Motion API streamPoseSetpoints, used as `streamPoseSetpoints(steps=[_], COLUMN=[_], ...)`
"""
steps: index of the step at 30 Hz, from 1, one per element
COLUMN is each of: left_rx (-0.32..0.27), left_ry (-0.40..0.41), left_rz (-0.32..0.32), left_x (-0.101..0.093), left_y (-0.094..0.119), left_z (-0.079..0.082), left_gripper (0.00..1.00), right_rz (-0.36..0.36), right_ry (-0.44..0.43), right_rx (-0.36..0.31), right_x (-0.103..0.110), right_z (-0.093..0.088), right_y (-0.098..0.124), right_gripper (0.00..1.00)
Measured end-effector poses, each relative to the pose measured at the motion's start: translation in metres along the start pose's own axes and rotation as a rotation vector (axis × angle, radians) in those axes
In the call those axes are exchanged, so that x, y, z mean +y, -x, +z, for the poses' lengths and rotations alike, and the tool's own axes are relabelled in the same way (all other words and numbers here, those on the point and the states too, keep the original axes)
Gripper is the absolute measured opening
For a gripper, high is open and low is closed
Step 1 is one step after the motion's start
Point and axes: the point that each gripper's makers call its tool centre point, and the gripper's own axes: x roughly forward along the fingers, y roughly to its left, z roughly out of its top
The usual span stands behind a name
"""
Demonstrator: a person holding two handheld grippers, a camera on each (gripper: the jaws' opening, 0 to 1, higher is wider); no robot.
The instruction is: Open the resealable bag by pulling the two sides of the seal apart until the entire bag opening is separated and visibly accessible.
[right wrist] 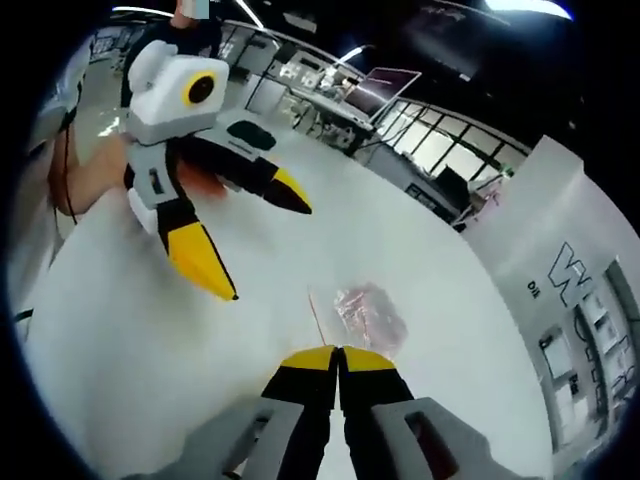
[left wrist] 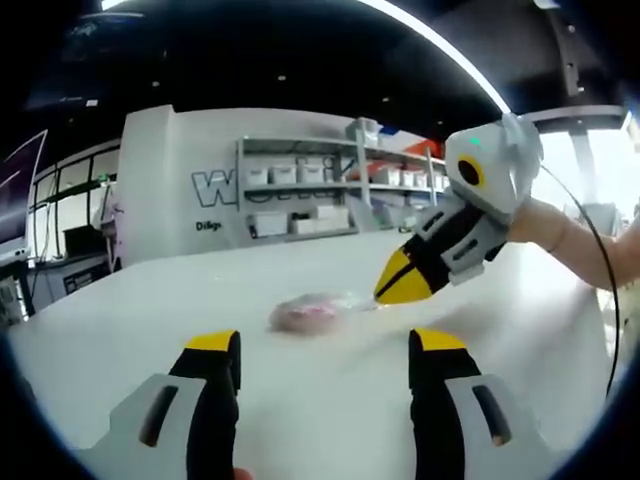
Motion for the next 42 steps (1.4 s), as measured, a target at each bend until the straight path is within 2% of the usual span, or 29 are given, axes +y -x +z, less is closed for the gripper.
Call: streamPoseSetpoints(steps=[13, 27, 42], left_rx=[-0.002, -0.019, -0.020], left_ry=[0.016, 0.034, 0.048], left_rz=[-0.012, -0.013, -0.016], left_x=[-0.004, -0.003, -0.003], left_y=[-0.002, -0.002, -0.001], left_z=[0.001, 0.003, 0.004], left_gripper=[0.67, 0.71, 0.68], right_rz=[-0.018, -0.010, 0.014], right_ry=[-0.065, -0.186, -0.315], right_rx=[-0.044, -0.124, -0.201], right_x=[-0.002, -0.007, -0.008], right_z=[0.001, 0.005, 0.019], right_y=[0.002, 0.010, 0.013], right_gripper=[0.00, 0.00, 0.00])
